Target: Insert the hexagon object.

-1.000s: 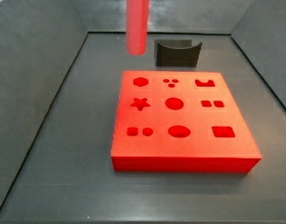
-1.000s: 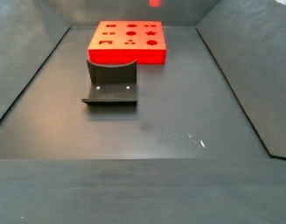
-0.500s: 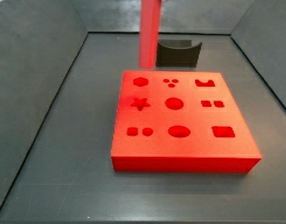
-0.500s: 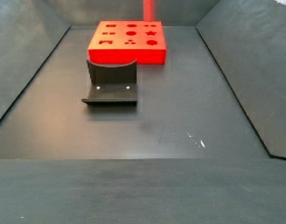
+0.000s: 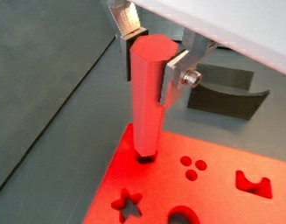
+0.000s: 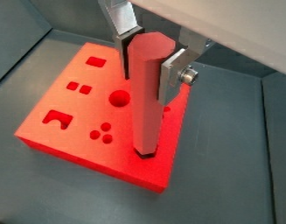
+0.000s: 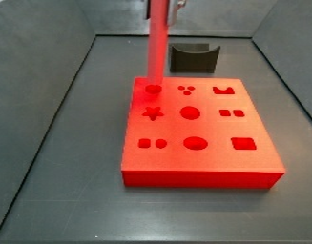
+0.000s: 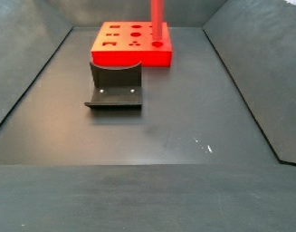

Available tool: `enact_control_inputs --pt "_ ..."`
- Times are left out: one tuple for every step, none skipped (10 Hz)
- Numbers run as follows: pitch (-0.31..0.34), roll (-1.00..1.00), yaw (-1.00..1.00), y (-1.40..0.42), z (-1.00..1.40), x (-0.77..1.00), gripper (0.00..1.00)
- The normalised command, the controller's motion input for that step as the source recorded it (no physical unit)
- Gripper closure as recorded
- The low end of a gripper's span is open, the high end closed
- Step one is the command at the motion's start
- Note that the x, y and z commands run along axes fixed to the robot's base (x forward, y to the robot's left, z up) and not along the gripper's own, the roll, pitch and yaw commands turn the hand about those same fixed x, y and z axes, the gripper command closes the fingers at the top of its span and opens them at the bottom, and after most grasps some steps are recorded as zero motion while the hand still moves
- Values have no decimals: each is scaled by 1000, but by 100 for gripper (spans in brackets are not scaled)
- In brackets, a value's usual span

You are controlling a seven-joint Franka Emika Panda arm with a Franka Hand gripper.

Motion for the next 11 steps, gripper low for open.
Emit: enact_control_inputs --pt "-260 -156 0 26 -77 0 100" --pt "-206 -73 0 14 0 0 100" --pt "-179 -77 0 74 0 -6 100" --pt "-93 -56 0 80 0 -29 100" --pt "-227 -86 0 80 -197 -200 100" --pt "-274 -79 0 14 -271 -191 100" --pt "-209 -57 0 0 -183 -131 100" --pt "-144 -30 0 0 -120 -63 100" --pt "-101 -13 0 0 -117 -14 100" --pt "-106 -9 0 0 -129 -43 100" --pt "-90 -3 0 0 -169 -6 100"
